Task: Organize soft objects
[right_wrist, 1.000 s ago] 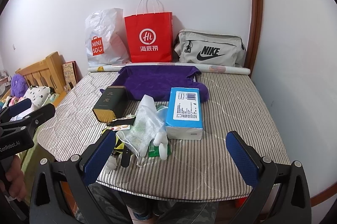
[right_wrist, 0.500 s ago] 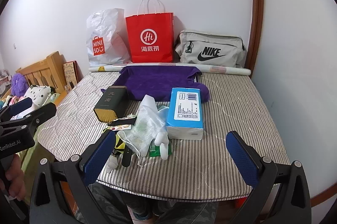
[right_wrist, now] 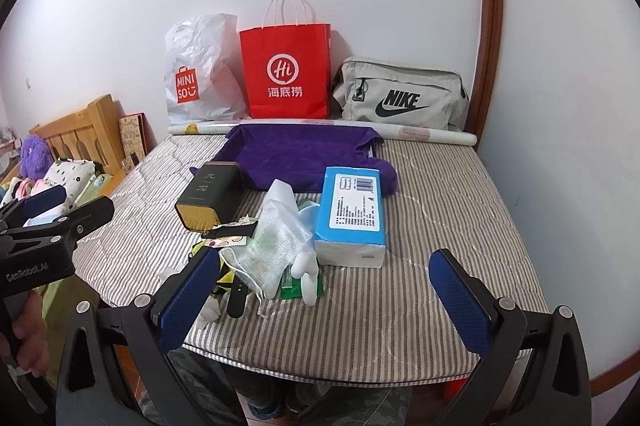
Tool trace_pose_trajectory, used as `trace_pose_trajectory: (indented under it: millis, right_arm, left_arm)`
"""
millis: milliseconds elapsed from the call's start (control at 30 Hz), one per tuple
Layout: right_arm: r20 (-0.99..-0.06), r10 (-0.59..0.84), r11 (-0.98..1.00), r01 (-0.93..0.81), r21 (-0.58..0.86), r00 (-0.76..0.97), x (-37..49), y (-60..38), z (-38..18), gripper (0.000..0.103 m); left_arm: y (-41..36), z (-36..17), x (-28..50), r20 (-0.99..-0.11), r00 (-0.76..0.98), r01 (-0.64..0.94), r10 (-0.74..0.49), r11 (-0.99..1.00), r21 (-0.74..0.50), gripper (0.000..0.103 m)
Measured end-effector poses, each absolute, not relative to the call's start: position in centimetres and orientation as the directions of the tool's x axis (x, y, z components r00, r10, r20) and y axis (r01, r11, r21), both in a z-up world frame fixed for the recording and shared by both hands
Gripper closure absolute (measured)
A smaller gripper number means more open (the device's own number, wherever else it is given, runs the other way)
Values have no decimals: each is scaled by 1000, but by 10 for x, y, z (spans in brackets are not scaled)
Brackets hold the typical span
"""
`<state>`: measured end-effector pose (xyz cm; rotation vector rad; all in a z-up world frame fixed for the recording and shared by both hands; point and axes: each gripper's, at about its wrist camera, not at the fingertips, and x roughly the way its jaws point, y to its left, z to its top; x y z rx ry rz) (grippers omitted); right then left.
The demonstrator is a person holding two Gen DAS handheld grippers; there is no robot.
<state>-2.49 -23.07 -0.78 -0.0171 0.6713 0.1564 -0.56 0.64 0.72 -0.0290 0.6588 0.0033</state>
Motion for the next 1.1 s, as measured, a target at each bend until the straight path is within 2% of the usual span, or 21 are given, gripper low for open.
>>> trace_pose_trajectory:
  millis: [233, 467, 667, 767, 1033, 1100]
  right_arm:
    - [-680, 163, 986, -149, 80, 715, -3, -234, -33, 1]
    - [-707, 170, 984, -153, 88, 686, 15, -235, -62, 1]
    - [-736, 191, 980, -163, 110, 649, 30, -235, -83, 0]
    - [-748, 196, 979, -165, 116, 634, 37, -235, -93, 0]
    - [-756, 219, 974, -185, 132, 617, 46, -235, -105, 0]
    - [-758, 234, 971, -191, 147, 609, 49, -234, -109, 0]
  left_arm:
    - [20, -27, 21, -686, 728, -27, -9, 999, -42, 1]
    - [24, -65, 41, -718, 694, 3, -44, 998, -59, 1]
    - [4, -93, 58, -738, 668, 103, -91, 994, -29, 4]
    - [0, -105, 66, -754, 649, 133, -104, 991, -23, 10]
    - [13, -133, 56, -798, 568, 153, -203, 978, -140, 10]
    - [6, -141, 55, -806, 557, 169, -202, 977, -128, 10]
